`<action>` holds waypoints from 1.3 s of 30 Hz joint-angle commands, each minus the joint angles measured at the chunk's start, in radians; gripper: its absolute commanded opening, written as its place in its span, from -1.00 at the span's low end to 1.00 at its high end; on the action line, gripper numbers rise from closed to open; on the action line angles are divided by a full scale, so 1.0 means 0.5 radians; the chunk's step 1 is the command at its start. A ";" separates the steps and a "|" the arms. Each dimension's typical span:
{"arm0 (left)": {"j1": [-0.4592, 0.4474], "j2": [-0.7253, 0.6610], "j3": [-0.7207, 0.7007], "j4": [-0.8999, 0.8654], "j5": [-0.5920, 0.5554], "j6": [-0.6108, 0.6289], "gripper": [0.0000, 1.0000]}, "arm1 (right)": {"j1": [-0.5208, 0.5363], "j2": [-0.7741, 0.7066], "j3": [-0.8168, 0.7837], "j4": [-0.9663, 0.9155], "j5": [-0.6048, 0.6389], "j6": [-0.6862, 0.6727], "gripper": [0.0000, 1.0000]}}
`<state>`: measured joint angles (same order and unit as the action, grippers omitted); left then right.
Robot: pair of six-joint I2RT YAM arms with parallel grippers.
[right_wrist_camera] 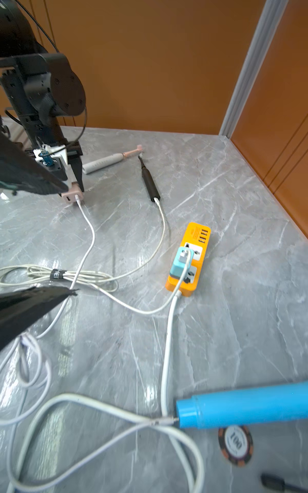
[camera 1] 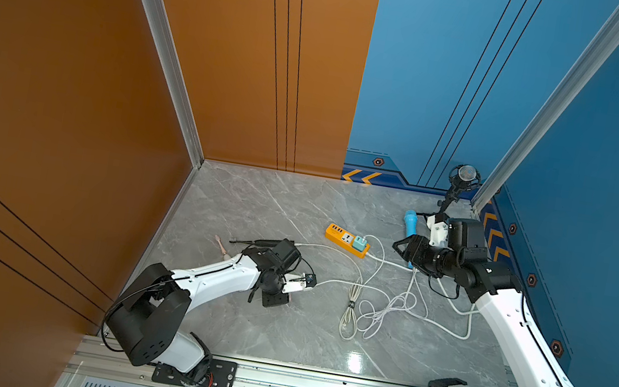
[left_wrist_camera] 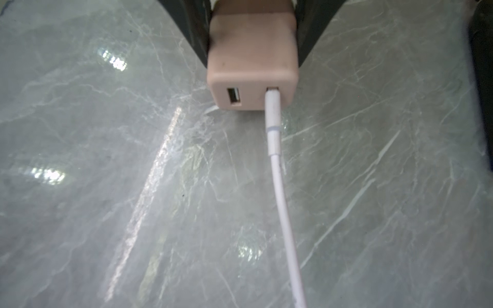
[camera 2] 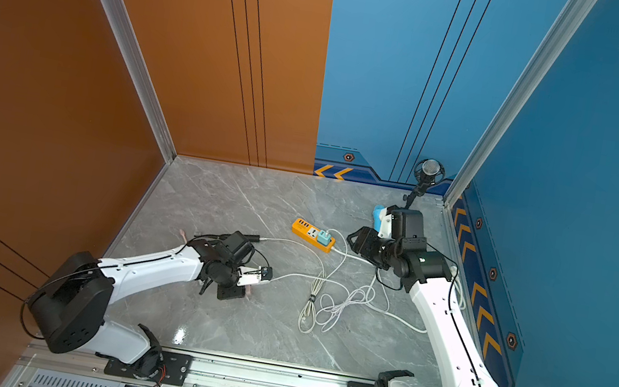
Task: Charge the electric toothbrush
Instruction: Place the plug at the center of the board, then pick up the charging cable from the center of the board.
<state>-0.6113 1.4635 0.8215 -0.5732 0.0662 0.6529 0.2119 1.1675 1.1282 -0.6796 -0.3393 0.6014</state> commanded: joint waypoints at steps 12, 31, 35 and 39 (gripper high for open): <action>0.042 -0.470 0.139 -0.047 0.308 -0.127 0.70 | -0.415 0.339 -0.505 0.402 0.690 -0.222 0.02; 0.103 -1.025 0.006 0.297 0.363 -0.303 1.00 | -0.115 1.194 -0.054 0.377 1.146 -0.487 -0.67; 0.104 -1.005 0.016 0.299 0.363 -0.340 0.99 | -0.105 1.271 0.006 0.302 1.161 -0.531 -0.75; 0.106 -0.965 0.043 0.298 0.349 -0.457 0.97 | -0.107 1.336 0.038 0.250 1.161 -0.553 -0.74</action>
<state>-0.5674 0.9684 0.8379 -0.4301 0.2214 0.4797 0.1528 1.8088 1.1244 -0.4908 0.2119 0.3477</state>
